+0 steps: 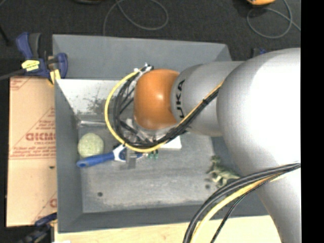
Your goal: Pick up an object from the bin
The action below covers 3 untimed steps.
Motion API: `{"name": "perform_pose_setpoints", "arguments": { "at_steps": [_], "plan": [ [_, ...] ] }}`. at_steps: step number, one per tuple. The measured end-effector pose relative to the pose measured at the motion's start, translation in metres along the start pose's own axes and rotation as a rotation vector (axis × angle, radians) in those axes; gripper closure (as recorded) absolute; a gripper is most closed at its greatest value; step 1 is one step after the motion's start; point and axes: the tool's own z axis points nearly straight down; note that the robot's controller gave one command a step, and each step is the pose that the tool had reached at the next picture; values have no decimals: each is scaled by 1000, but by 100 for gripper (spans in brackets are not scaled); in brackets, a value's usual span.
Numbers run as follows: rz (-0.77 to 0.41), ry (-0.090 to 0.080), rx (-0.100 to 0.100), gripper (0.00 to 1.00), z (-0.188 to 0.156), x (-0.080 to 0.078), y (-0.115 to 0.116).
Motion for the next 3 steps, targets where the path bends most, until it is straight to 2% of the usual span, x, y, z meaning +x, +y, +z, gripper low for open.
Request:
{"name": "perform_pose_setpoints", "arguments": {
  "at_steps": [1, 3],
  "plan": [
    [-7, 0, 0, 100, -1, 0, 0],
    [-1, 15, 0, 100, -20, 3, -1]
  ]
}}
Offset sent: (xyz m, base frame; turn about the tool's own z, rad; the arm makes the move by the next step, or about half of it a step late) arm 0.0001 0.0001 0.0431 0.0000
